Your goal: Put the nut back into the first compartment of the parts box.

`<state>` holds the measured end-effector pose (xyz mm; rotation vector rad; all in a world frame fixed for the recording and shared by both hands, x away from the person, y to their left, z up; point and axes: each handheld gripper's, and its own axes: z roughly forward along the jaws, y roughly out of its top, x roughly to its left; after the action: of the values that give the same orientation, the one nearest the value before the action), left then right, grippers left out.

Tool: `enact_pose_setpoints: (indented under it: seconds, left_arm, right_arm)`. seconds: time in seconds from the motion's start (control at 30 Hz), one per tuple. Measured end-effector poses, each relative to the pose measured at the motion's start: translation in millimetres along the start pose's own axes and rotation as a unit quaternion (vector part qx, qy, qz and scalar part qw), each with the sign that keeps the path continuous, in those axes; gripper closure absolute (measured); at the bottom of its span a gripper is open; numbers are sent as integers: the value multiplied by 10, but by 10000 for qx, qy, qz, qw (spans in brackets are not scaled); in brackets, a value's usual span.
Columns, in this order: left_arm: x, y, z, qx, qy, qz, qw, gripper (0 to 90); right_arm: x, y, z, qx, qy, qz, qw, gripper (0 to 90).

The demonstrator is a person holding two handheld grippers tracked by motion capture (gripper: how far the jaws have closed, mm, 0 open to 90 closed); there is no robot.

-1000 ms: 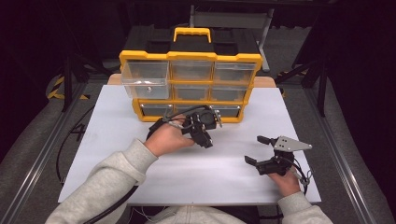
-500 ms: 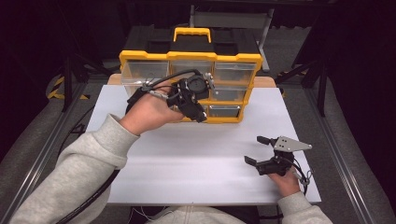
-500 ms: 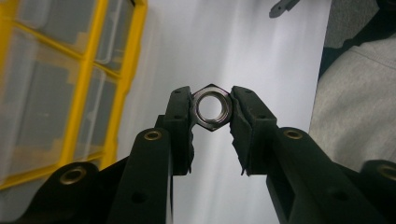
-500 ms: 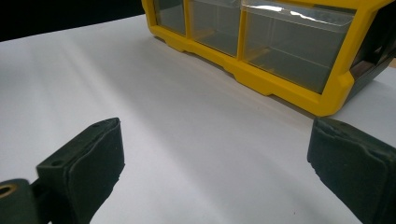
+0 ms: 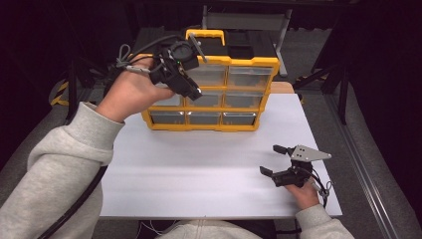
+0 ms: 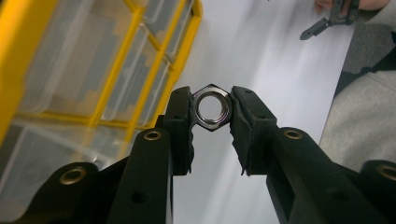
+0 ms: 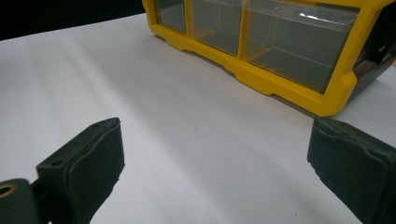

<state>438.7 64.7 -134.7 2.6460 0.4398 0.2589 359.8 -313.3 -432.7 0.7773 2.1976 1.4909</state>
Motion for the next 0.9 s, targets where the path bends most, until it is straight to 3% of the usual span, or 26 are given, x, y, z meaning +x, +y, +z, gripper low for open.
enact_pose_setpoints:
  seconds: [0.2, 0.43, 0.7, 0.9]
  left_arm:
    - [176, -117, -167, -37, 106, -321, 9994, 695]
    - [353, -221, -224, 36, 250, -638, 9976, 695]
    - [599, -352, -218, 151, 351, -1057, 9937, 694]
    - [780, -446, -115, 341, 396, -1380, 9891, 695]
  right_arm:
    - [1, 0, 0, -2, 7, 10, 10000, 44]
    - [3, -1, 4, 6, 19, 27, 10000, 44]
    - [2, -3, 4, 20, 16, 24, 10000, 44]
    - [0, -6, 8, 36, 24, 23, 10000, 44]
